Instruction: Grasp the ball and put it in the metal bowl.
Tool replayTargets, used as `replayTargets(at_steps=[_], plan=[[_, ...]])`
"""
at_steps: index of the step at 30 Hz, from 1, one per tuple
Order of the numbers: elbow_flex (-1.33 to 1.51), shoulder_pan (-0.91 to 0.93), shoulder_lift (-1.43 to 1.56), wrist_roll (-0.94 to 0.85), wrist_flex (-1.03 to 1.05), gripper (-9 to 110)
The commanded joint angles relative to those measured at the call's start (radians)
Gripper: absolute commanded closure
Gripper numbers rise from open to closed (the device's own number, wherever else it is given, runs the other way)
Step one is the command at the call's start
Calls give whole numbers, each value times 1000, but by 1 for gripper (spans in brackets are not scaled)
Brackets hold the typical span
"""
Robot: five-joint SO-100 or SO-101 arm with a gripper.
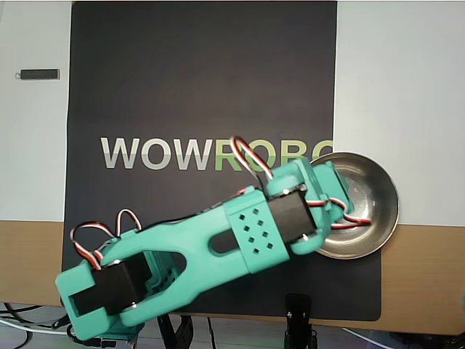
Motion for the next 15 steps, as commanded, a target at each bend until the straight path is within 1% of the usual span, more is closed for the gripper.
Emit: replayTargets(at_steps=[1,15], plan=[[-71,3,-20,2,-6,68],[-126,11,-87,2,-8,68]])
